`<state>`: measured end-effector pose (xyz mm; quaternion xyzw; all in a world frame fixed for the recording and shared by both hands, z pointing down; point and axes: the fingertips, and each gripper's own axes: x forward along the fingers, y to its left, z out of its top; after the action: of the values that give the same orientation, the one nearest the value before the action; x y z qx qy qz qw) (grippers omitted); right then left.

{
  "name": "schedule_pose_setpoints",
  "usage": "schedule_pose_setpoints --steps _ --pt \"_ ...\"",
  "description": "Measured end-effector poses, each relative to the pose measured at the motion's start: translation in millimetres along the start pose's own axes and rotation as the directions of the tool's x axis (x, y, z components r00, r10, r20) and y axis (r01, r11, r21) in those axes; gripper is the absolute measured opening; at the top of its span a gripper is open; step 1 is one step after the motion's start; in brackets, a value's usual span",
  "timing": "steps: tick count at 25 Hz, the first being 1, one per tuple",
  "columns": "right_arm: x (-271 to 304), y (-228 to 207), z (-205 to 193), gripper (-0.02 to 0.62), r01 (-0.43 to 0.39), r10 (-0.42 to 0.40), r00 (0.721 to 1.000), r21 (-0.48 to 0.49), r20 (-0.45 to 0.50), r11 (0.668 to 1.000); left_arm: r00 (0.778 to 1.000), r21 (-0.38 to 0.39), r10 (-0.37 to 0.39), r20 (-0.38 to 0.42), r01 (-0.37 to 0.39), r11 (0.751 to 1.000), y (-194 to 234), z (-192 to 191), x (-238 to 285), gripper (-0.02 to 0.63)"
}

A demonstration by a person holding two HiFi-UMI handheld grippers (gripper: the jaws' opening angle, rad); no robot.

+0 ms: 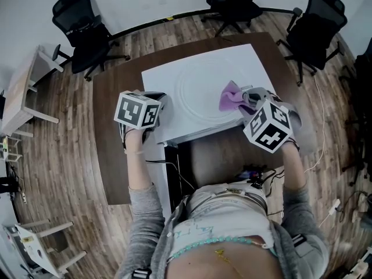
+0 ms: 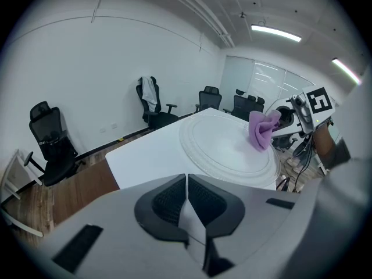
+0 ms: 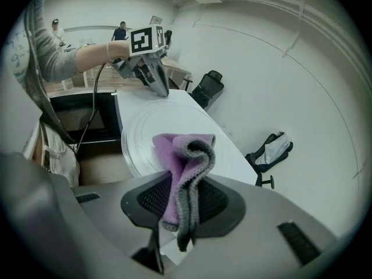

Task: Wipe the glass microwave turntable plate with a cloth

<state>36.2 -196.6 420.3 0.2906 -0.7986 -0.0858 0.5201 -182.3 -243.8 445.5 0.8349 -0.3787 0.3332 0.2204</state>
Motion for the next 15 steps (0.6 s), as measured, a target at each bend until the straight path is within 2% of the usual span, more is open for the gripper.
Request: schedule_pose_setpoints --steps 15 --pt "8.7 48.3 58.5 0.112 -0.117 0.128 0.99 -0.163 0.057 0.98 1.0 -0.004 -0.003 0.006 0.003 1.0 1.0 1.6 0.5 0.021"
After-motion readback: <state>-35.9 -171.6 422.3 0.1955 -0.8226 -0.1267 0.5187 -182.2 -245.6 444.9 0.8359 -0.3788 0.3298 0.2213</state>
